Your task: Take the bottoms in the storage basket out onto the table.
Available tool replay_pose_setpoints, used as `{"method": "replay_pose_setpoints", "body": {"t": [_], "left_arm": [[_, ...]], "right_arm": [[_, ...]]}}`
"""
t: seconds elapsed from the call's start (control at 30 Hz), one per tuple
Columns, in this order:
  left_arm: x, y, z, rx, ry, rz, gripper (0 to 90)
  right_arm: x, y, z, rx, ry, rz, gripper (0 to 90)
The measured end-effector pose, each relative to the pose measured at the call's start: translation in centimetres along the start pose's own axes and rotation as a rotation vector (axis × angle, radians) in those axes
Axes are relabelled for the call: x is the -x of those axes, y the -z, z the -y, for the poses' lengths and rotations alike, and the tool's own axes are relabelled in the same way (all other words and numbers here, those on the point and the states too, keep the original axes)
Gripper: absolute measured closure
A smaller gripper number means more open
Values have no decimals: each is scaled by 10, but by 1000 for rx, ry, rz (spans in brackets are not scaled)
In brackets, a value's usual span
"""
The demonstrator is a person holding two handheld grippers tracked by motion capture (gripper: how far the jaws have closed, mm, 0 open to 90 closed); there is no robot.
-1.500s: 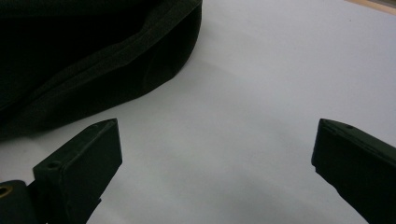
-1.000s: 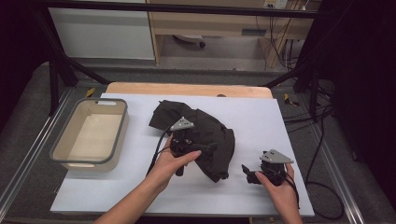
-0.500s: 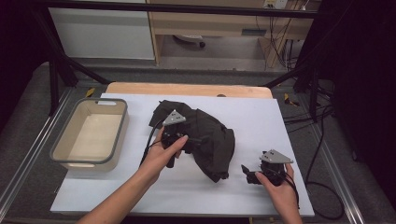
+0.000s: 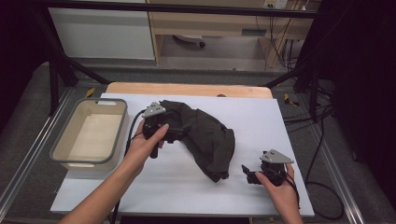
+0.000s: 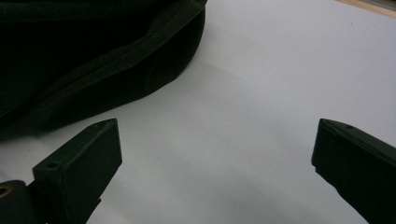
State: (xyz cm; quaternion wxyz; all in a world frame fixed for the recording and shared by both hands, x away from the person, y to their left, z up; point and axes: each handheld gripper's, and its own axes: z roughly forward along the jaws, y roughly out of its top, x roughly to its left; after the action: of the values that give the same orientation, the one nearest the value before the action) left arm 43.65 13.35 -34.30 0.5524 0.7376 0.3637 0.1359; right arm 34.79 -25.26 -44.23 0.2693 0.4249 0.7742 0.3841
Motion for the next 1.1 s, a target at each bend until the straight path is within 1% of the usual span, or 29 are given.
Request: {"method": "replay_pose_setpoints", "body": {"t": [0.1, 0.27, 0.37, 0.4, 0.6, 0.8, 1.1], "left_arm": [[-6, 6, -3, 3, -7, -13, 55], [-17, 16, -4, 8, 1, -31, 55], [-26, 21, -4, 16, 3, -42, 53], [-31, 24, -4, 25, 0, -53, 53], [-47, 37, -2, 38, 32, -81, 54], [-56, 47, -2, 49, 39, -102, 54], [-65, 61, -4, 78, 55, -117, 53]], "right_arm": [[0, 0, 0, 0, 1, 0, 23], [0, -1, 0, -2, 2, 1, 24], [0, -1, 0, -6, 1, 1, 23], [0, -1, 0, -8, 2, 2, 23], [0, -1, 0, -10, 3, 1, 24], [0, -1, 0, -11, 2, 1, 24], [0, -1, 0, -10, 2, 2, 23]]}}
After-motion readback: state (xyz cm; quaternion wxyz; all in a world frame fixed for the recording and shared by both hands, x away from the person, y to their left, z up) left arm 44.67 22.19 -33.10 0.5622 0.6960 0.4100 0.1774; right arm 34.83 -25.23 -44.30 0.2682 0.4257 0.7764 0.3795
